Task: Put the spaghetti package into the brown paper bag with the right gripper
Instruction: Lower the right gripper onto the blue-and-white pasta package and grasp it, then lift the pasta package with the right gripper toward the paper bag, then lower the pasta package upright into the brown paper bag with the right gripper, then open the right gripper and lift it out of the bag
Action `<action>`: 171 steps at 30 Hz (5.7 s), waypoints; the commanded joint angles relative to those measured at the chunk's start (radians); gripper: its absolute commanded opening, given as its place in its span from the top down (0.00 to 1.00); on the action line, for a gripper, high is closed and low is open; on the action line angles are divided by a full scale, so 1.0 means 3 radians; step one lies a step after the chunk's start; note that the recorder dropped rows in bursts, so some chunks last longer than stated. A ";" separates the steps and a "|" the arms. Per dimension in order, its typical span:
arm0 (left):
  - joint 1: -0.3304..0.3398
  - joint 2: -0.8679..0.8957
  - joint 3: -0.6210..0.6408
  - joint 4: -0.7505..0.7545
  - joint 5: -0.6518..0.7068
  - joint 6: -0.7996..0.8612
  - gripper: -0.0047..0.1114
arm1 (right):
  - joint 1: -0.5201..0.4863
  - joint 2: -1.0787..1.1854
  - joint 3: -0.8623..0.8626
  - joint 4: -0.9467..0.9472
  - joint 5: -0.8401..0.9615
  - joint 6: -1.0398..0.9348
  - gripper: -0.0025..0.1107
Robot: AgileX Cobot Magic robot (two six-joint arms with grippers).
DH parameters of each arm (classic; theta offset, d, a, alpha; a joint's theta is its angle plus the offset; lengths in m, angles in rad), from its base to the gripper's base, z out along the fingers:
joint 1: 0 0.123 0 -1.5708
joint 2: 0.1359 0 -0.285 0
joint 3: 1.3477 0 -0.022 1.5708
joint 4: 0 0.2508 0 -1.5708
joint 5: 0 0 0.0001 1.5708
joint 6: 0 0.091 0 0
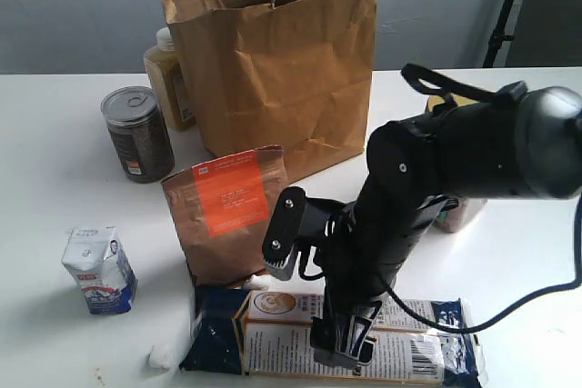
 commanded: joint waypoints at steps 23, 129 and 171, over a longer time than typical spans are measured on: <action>-0.0006 0.0007 0.0016 -0.0014 -0.0018 -0.0012 0.96 | 0.0277 0.0414 -0.0015 -0.0082 0.0221 0.0186 0.98; -0.0006 0.0007 0.0016 -0.0014 -0.0018 -0.0012 0.96 | -0.0666 0.0660 -0.2871 0.0154 -0.0964 0.1410 0.98; -0.0006 0.0007 0.0016 -0.0014 -0.0018 -0.0012 0.96 | -0.0371 0.0056 -0.2871 0.1117 -0.0154 0.0601 0.68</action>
